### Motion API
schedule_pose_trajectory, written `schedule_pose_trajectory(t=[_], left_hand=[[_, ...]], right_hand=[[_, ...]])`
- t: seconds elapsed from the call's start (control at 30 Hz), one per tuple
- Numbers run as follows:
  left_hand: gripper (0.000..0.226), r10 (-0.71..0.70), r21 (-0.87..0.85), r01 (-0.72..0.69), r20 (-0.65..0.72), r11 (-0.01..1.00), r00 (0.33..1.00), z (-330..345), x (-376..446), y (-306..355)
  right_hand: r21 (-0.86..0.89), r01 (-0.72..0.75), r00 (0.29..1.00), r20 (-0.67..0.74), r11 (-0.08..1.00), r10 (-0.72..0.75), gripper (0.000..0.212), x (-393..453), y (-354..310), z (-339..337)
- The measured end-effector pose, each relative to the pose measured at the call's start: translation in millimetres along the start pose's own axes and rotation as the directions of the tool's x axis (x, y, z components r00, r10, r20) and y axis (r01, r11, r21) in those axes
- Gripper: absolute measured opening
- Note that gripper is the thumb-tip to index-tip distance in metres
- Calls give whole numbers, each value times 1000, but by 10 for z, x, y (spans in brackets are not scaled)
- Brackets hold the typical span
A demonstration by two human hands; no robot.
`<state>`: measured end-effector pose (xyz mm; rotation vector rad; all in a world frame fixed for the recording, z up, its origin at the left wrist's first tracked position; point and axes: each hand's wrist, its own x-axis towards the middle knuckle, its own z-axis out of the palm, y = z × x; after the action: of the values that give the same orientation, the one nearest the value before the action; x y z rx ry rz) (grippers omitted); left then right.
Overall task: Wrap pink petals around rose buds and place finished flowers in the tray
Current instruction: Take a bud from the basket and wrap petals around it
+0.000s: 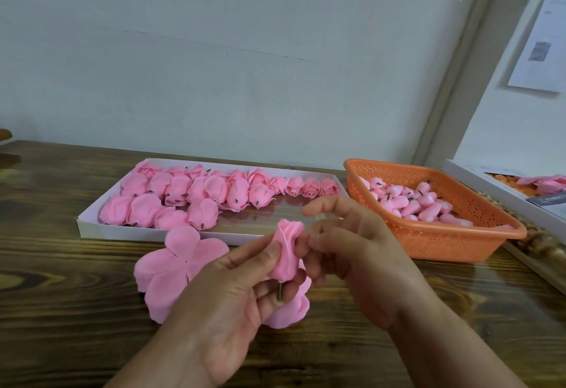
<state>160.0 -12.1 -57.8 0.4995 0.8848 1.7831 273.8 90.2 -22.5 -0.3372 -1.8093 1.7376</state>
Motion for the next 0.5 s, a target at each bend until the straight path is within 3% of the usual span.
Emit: schedule_pose_trajectory(t=[0.17, 0.3, 0.5], left_hand=[[31, 1, -24, -1, -15, 1000, 1000, -14, 1, -31], [22, 45, -33, -46, -45, 998, 998, 15, -16, -49], [27, 53, -76, -57, -56, 995, 997, 36, -13, -63]], right_hand=[[-182, 180, 977, -85, 967, -198, 8, -162, 125, 148], [-417, 257, 917, -180, 872, -356, 19, -227, 248, 298], [-436, 242, 893, -249, 867, -375, 32, -200, 194, 313]])
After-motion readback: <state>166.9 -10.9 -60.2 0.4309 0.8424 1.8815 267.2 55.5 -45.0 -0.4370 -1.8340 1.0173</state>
